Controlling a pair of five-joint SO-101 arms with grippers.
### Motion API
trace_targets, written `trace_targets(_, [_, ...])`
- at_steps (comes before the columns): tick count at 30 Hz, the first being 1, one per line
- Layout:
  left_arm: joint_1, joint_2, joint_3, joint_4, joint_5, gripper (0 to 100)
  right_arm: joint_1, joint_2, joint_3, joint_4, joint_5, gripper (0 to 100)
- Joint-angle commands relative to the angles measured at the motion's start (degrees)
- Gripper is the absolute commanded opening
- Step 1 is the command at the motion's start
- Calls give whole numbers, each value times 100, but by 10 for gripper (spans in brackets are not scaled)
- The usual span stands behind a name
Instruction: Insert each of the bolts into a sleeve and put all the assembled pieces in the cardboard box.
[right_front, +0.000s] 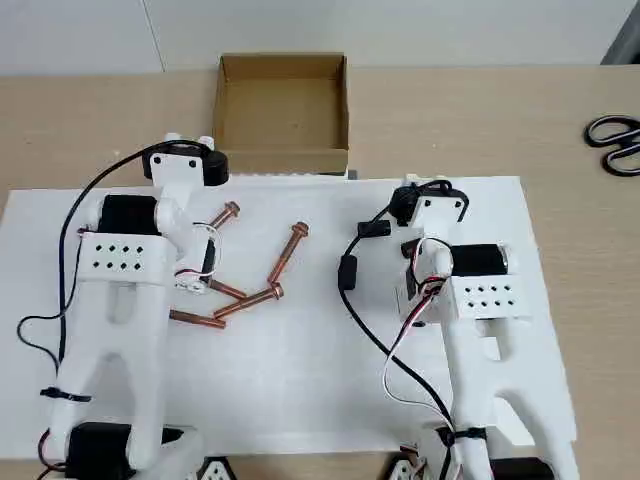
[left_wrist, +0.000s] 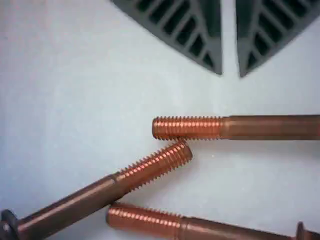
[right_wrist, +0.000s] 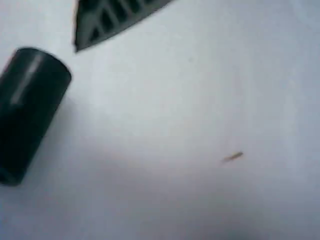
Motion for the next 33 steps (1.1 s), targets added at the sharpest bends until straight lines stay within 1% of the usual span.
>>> trace_targets(1, [-18, 0, -224, -62, -9, 10, 48, 22, -26, -198, -62, 154])
trace_targets(9, [-18, 0, -224, -62, -9, 10, 40, 1033, -132, -585, -62, 154])
trace_targets(14, [-18, 0, -224, -70, -9, 10, 4, 1587, -431, -637, -79, 154])
trace_targets(16, [-18, 0, -224, -79, -9, 10, 13, 1763, -545, -673, -229, 154])
trace_targets(24, [-18, 0, -224, -97, -9, 10, 13, 2211, -624, -1077, -308, 154])
trace_targets(28, [-18, 0, -224, -97, -9, 10, 40, 2308, -624, -1121, -290, 153])
trace_targets(30, [-18, 0, -224, -97, -9, 10, 40, 2299, -624, -1147, -281, 124])
trace_targets(33, [-18, 0, -224, -97, -9, 10, 31, 2308, -659, -1156, -281, 14])
